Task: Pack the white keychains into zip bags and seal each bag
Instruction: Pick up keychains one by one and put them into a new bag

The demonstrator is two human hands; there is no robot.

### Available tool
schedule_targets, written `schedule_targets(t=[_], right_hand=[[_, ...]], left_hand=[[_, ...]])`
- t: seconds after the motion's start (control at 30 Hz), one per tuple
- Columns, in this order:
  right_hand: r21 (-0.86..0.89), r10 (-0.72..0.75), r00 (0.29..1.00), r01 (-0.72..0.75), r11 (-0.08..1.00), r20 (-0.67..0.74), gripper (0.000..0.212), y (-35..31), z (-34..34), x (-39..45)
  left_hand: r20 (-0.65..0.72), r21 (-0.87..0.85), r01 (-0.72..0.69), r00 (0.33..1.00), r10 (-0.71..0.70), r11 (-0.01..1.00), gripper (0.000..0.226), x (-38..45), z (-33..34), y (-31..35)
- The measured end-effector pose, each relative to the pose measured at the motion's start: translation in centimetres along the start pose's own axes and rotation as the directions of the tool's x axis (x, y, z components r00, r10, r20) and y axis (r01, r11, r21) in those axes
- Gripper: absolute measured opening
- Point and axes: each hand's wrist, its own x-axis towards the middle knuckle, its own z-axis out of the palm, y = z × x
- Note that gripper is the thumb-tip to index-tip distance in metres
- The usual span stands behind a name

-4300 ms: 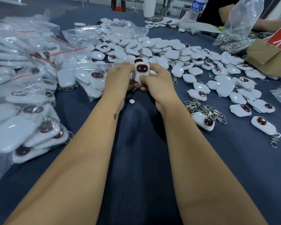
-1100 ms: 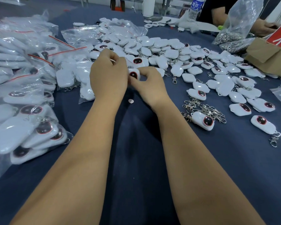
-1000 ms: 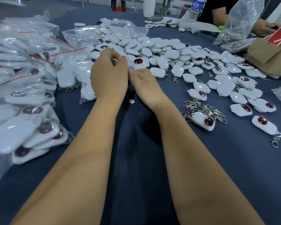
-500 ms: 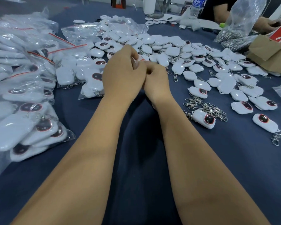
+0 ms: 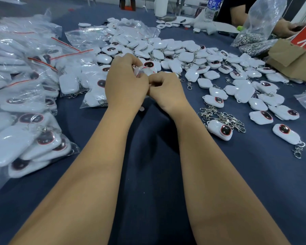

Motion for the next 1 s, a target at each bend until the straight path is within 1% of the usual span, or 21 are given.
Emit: schedule_targets(t=[0.03,0.07,0.1,0.17,0.2,0.27,0.33,0.4,0.47,0.53,0.6,0.67,0.73,0.77,0.83,0.87,0.9,0.93,0.97,1.0], right_hand=[[-0.015,0.006,1.0,-0.006,1.0,0.031,0.018,-0.2,0.1,-0.2],[-0.015,0.024,0.999,-0.023,1.0,0.022,0.018,-0.3,0.2,-0.3],[-0.002,0.05,0.998,-0.05,0.999,-0.026,0.02,-0.3,0.3,-0.2],[-0.011,0.084,0.979,-0.088,0.996,-0.187,0.025,-0.2,0.2,0.1],[-0.06,0.09,0.963,-0.108,0.992,-0.254,0.026,0.0,0.0,0.2],[-0.209,0.092,0.948,-0.161,0.965,-0.304,0.035,0.7,-0.7,0.4],[-0.336,0.104,0.949,-0.206,0.919,-0.296,0.052,1.3,-1.6,0.5],[-0.443,0.105,0.959,-0.217,0.87,-0.263,0.062,1.4,-1.9,0.6],[-0.561,0.102,0.976,-0.194,0.805,-0.192,0.069,1.5,-1.7,0.8],[-0.626,0.137,0.984,-0.18,0.759,-0.116,0.072,1.7,-1.4,0.9],[-0.657,0.15,0.984,-0.179,0.732,-0.101,0.069,1.9,-1.2,1.0],[-0.662,0.095,0.979,-0.192,0.725,-0.18,0.06,1.8,-1.3,1.2],[-0.588,0.07,0.962,-0.217,0.78,-0.262,0.053,1.7,-1.5,1.2],[-0.541,0.08,0.957,-0.226,0.81,-0.28,0.054,1.8,-1.5,1.2],[-0.511,0.123,0.956,-0.248,0.823,-0.265,0.055,1.9,-1.6,1.2],[-0.533,0.135,0.961,-0.246,0.81,-0.24,0.049,1.9,-1.6,1.1],[-0.565,0.137,0.967,-0.237,0.791,-0.213,0.04,1.8,-1.6,1.0],[-0.59,0.139,0.972,-0.227,0.775,-0.191,0.034,1.7,-1.5,1.0],[-0.601,0.142,0.973,-0.224,0.767,-0.181,0.035,1.7,-1.5,0.9],[-0.594,0.139,0.974,-0.22,0.774,-0.18,0.037,1.7,-1.4,0.9]], left_hand=[[0.009,0.017,-0.013,1.0,0.013,1.0,0.021,0.2,-0.2,-0.1],[0.014,0.026,-0.028,1.0,0.027,0.999,0.026,0.3,-0.5,-0.2],[0.012,0.04,-0.044,0.999,0.043,0.998,0.031,0.4,-0.8,-0.3],[-0.014,0.09,-0.056,0.998,0.058,0.994,0.038,0.4,-1.4,-0.6],[-0.039,0.119,-0.047,0.998,0.052,0.992,0.039,0.4,-1.6,-0.7],[-0.089,0.177,-0.012,0.996,0.028,0.984,0.041,0.3,-1.7,-0.9],[-0.108,0.211,0.01,0.994,0.013,0.977,0.042,0.3,-1.7,-0.9],[-0.104,0.211,0.018,0.995,0.005,0.977,0.041,0.4,-1.6,-1.0],[-0.088,0.191,0.019,0.996,-0.002,0.981,0.037,0.3,-1.4,-0.8],[-0.05,0.194,0.004,0.999,0.006,0.981,0.03,0.2,-1.1,-0.6],[0.01,0.212,-0.043,0.999,0.041,0.976,0.024,0.0,-0.9,-0.4],[0.08,0.2,-0.096,0.993,0.082,0.975,0.023,-0.2,-0.5,-0.2],[0.111,0.166,-0.117,0.989,0.099,0.979,0.028,-0.3,-0.1,-0.1],[0.113,0.15,-0.115,0.989,0.098,0.982,0.03,-0.3,0.0,0.0],[0.094,0.128,-0.098,0.992,0.086,0.987,0.031,-0.6,0.1,0.2],[0.07,0.106,-0.107,0.992,0.1,0.989,0.029,-0.8,0.1,0.4],[0.036,0.042,-0.131,0.991,0.13,0.99,0.025,-1.0,0.0,0.8],[-0.007,-0.085,-0.158,0.987,0.158,0.984,0.019,-1.2,-0.1,1.3],[-0.045,-0.289,-0.152,0.988,0.145,0.945,0.015,-1.2,-0.3,1.8],[-0.035,-0.538,-0.083,0.997,0.075,0.839,0.015,-1.0,-0.5,2.3]])
